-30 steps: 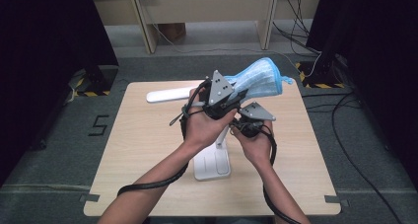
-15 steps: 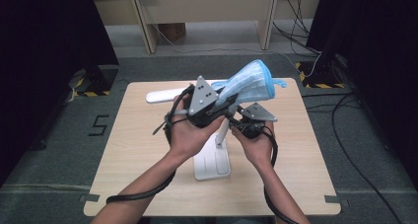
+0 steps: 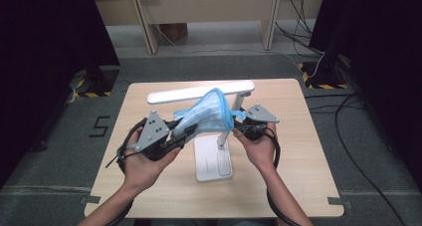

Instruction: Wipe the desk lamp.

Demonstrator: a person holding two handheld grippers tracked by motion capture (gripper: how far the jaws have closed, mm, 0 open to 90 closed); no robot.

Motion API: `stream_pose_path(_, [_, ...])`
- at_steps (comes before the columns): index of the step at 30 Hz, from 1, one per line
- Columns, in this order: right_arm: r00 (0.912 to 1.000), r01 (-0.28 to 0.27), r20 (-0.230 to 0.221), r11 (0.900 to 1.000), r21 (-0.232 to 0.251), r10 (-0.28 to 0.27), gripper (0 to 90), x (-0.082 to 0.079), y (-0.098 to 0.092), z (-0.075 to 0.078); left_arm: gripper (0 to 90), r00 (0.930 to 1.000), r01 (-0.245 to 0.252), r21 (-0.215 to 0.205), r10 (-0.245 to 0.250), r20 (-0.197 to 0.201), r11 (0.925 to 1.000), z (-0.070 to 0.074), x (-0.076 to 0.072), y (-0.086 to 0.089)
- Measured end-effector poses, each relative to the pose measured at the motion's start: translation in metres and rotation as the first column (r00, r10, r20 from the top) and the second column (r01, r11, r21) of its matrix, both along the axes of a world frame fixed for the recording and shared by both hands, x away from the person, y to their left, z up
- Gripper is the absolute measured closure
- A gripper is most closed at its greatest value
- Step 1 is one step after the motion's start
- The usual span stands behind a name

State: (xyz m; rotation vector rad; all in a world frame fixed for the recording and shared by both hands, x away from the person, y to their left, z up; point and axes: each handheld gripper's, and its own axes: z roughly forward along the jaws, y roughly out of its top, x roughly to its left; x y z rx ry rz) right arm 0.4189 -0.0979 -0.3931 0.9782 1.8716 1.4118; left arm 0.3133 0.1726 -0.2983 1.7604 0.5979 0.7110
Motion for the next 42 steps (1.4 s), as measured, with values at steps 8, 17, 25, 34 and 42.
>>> stream_pose_path(8, [1.0000, -0.007, -0.003, 1.000, -0.013, 0.007, 58.7, 0.002, 0.001, -0.001, 70.3, 0.9986, -0.024, 0.000, 0.024, -0.047, 0.9997, -0.028, -0.017, 0.025])
stream_pose_path(17, [0.9999, -0.015, -0.001, 0.999, -0.030, 0.015, 61.1, 0.003, 0.005, 0.002, 70.5, 0.9786, -0.183, -0.026, 0.179, -0.101, 0.9828, -0.046, 0.000, 0.064])
stream_pose_path(25, [0.9999, -0.014, 0.006, 0.999, -0.032, 0.014, 61.3, 0.004, 0.004, 0.005, 70.5, 0.9530, -0.288, -0.019, 0.285, -0.103, 0.9573, -0.040, 0.011, 0.094])
stream_pose_path(34, [0.9997, -0.025, 0.006, 0.999, -0.042, 0.026, 54.6, 0.005, 0.004, 0.009, 70.4, 0.9449, -0.319, -0.036, 0.315, -0.090, 0.9471, -0.033, 0.009, 0.106])
stream_pose_path(42, [0.9982, -0.045, 0.041, 0.999, 0.013, 0.045, 44.7, -0.005, -0.008, 0.022, 70.4, 0.9467, -0.313, -0.048, 0.308, -0.095, 0.9485, -0.034, 0.008, 0.104])
